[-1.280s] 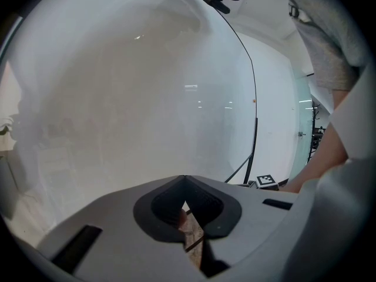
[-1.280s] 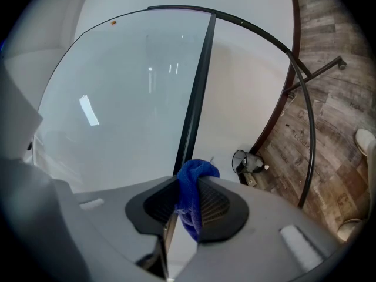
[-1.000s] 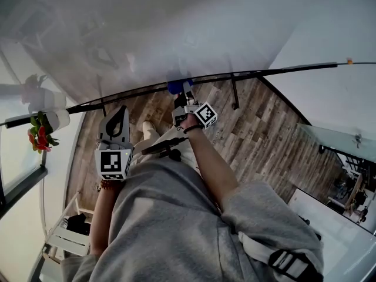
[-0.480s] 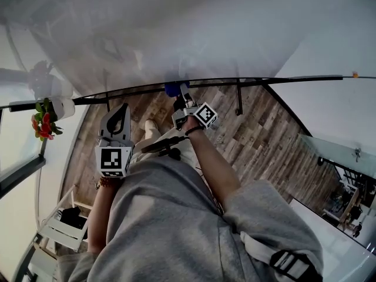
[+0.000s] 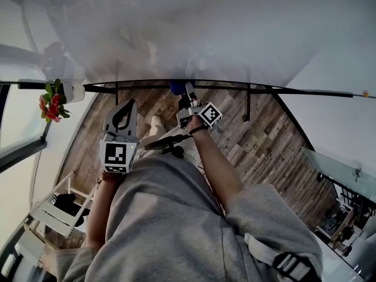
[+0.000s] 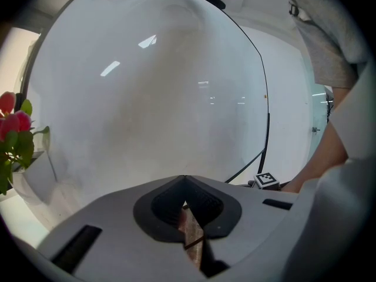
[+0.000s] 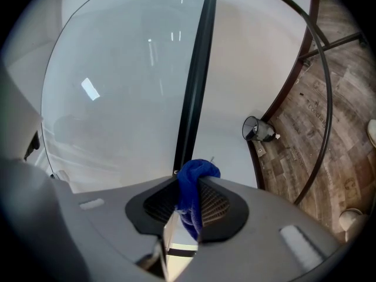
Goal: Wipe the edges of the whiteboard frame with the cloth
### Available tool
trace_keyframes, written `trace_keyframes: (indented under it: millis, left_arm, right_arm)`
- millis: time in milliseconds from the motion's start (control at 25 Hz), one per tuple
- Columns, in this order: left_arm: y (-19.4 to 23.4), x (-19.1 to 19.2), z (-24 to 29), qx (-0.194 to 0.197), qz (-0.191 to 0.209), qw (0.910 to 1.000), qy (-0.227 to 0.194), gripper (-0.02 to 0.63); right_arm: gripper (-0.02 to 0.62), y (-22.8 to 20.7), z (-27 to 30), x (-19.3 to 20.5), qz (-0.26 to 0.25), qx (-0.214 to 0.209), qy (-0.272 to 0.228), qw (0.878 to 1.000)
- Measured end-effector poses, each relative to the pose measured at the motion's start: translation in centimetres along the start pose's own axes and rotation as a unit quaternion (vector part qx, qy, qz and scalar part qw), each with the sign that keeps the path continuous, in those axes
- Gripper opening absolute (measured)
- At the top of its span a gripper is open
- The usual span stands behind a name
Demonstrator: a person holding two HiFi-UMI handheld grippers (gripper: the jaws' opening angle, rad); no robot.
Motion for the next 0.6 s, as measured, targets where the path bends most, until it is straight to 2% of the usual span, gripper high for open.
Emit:
trace_keyframes:
  millis: [160, 320, 480, 600]
  left_arm:
    - [0.3, -0.3, -0.7, -0.015, 0.001, 0.9999, -0.004, 0.006]
    - [0.5, 0.1, -1.6, -0.03, -0.005, 0.9995, -0.002, 0.006]
    - [1.0, 0.4, -2.5, -0.043, -0.006, 0.9991, -0.003, 0.006]
    - [1.1, 0.6, -3.3, -0.055, -0.007, 0.9985, -0.003, 0.006]
  right_arm:
    - [0.095, 0.5, 0.9, 1.3, -0.003, -0.016, 0.019, 1.0]
    - [0.095, 0.4, 0.8, 2.1, -0.002, -0.001, 0.03, 1.0]
    - [0.095, 0.8, 1.8, 3.1, 0.002, -0.026, 0.041, 0.999]
    - [0.095, 1.0, 1.9, 3.6, -0.004, -0.016, 0.048, 0.999]
Point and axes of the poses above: the fingertips, and each gripper's own axes: z forward along the fingers, y to its left, x out of its underside, the point moved 2 cm from there along -z, backward along the fingers, and after that the axes turned 2 degrees about -z, right-handed, at the moved point
